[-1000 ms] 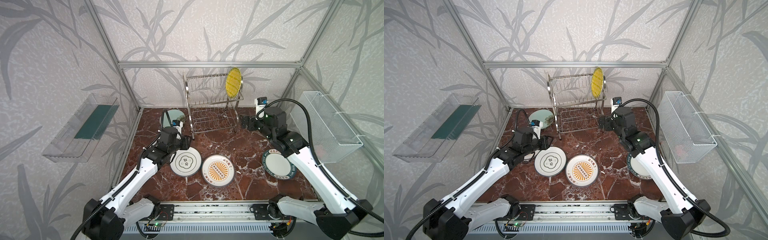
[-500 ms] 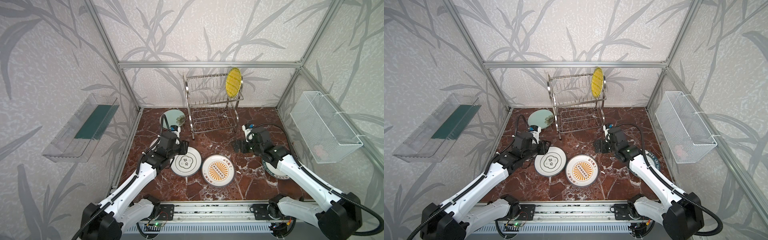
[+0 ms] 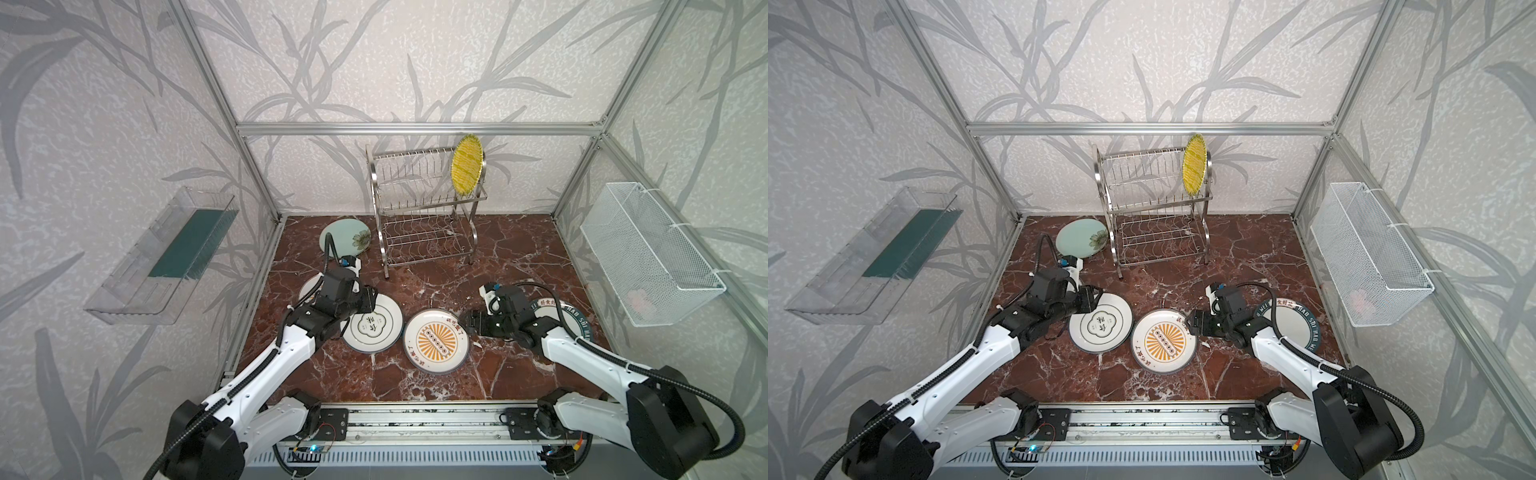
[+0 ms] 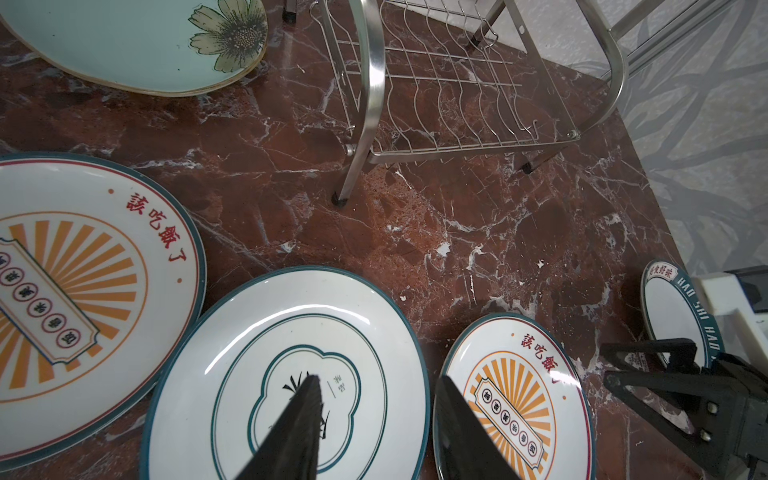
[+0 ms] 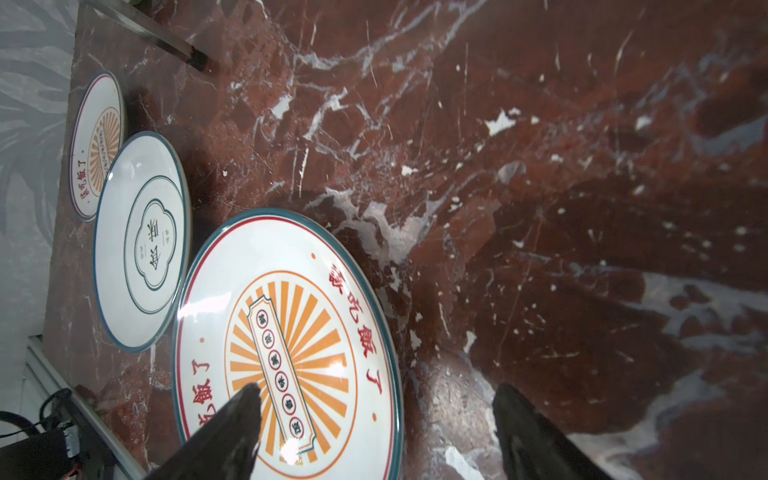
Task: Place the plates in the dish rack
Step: 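Lower the right gripper to the sunburst plate's rim nearest it and pinch it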
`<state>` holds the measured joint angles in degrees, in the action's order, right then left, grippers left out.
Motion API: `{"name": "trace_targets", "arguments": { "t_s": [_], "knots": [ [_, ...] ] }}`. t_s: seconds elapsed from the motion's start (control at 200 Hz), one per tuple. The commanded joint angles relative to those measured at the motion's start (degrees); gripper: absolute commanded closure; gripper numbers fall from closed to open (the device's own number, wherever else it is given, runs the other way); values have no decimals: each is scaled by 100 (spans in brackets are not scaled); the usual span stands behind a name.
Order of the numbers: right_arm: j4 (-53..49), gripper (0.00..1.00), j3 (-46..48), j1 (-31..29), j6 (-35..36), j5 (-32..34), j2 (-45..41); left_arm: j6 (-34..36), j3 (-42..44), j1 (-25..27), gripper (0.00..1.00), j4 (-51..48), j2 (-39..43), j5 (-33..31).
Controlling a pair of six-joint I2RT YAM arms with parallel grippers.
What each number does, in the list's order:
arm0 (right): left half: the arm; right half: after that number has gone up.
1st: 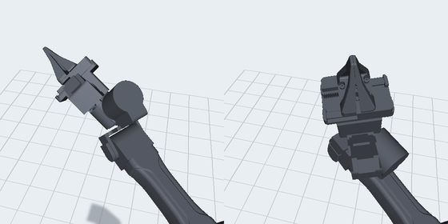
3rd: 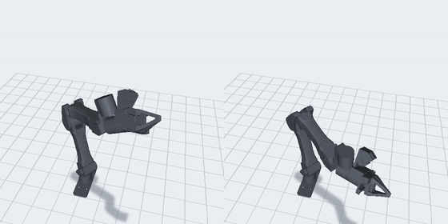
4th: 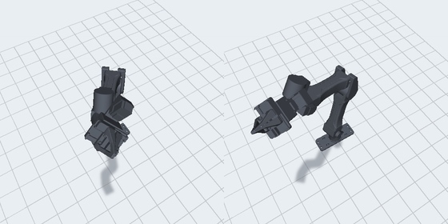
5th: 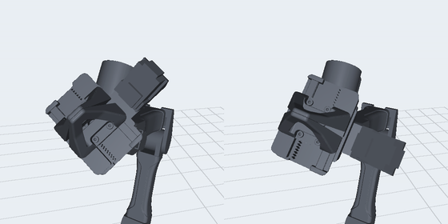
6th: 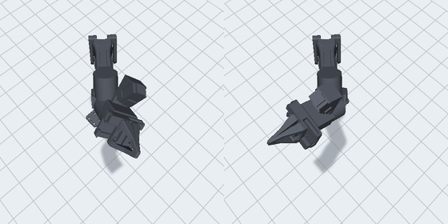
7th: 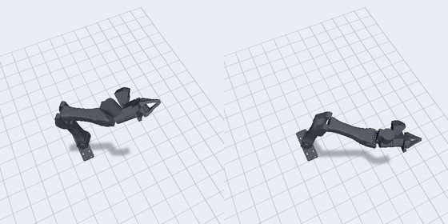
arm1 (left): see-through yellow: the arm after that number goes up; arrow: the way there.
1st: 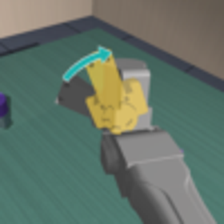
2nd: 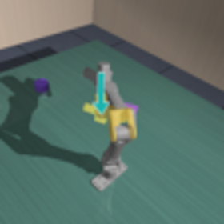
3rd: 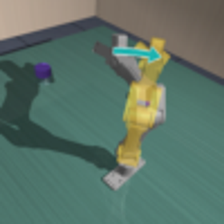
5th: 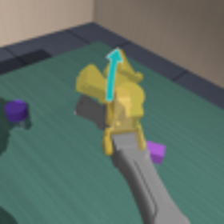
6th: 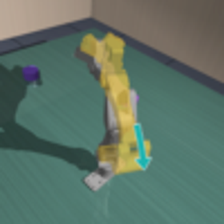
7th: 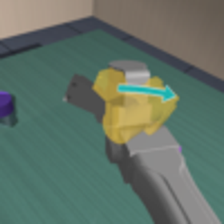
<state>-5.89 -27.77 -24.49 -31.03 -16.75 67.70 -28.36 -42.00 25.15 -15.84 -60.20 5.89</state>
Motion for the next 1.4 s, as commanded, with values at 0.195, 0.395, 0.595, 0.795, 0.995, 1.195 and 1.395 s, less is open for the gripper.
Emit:
{"name": "trace_targets", "arguments": {
  "t_s": [0.195,0.395,0.595,0.795,0.995,1.195,1.395],
  "knots": [
    [786,31,411,34,-413,-390,58,-124,-30,34,56,-14,59,-25],
    [1145,37,570,159,-472,-563,217,-203,7,42,56,-20,135,-44],
    [1239,42,580,252,-475,-841,468,-185,-1,42,56,-58,270,-123],
    [1377,44,597,278,-479,-1056,680,-325,60,37,56,-86,322,-400],
    [1424,50,641,288,-491,-1101,715,-291,87,42,56,-60,394,-440],
    [1475,57,692,305,-506,-1100,706,-288,107,40,57,-1,369,-313],
    [1577,60,761,329,-516,-1119,722,-290,131,38,57,72,402,-176]
  ]
}}
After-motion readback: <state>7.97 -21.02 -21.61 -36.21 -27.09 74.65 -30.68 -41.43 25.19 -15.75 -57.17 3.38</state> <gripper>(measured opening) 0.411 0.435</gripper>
